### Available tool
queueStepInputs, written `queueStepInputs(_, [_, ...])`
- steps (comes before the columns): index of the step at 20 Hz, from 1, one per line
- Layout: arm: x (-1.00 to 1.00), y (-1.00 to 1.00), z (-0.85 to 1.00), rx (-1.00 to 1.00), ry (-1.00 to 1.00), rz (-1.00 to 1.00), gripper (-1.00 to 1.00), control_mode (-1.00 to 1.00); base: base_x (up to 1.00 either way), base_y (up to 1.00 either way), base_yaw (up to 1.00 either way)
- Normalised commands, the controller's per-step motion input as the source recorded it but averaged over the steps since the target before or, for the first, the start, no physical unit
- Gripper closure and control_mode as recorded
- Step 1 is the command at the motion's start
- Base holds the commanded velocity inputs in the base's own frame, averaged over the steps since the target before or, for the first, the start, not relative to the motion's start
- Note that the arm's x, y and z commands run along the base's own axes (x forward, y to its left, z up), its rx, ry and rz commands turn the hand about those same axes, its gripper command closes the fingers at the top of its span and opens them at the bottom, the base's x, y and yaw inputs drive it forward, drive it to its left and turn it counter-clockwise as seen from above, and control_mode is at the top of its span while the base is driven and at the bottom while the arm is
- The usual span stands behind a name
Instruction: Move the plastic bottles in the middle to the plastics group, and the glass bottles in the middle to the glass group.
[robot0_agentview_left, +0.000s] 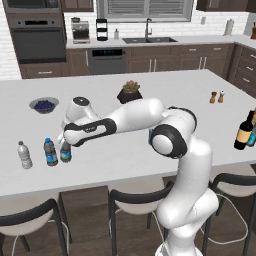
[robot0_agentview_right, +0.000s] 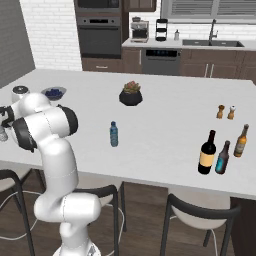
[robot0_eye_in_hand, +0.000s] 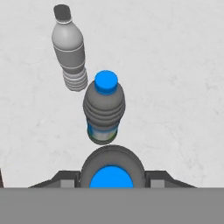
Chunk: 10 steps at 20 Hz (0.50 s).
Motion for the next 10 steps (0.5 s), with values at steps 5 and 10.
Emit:
queueStepInputs(5, [0.00, -0.01, 0.00, 0.00, 0.00, 0.00, 1.00, -1.00, 0.00, 0.00, 0.00])
queueStepInputs(10, [0.00, -0.09, 0.00, 0.00, 0.00, 0.00, 1.00, -1.00, 0.00, 0.00, 0.00])
